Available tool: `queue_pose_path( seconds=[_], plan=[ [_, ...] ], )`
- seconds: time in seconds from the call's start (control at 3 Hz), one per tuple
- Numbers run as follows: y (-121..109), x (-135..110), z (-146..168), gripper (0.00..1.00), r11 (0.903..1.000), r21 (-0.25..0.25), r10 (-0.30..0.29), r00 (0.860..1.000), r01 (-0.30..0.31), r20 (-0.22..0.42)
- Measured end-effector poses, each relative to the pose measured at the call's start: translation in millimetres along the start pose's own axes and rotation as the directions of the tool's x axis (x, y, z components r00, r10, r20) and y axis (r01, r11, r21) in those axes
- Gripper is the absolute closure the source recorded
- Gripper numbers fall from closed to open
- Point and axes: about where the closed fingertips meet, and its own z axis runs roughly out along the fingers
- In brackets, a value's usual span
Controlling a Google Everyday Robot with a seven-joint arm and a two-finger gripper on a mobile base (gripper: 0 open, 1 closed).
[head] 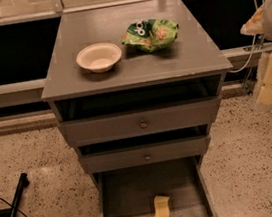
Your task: Pick sponge from bottom drawer and place on counter
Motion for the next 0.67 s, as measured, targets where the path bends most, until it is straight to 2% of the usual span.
queue_pose_path(
  seconds=[0.33,0.67],
  plan=[
    [0.0,0.0,0.0,0.00,1.0000,0.000,0.000,1.000,0.000,0.000],
    [4.0,-9.1,28.4,0.00,0.9984,-0.055,-0.007,0.994,0.013,0.113]
  ],
)
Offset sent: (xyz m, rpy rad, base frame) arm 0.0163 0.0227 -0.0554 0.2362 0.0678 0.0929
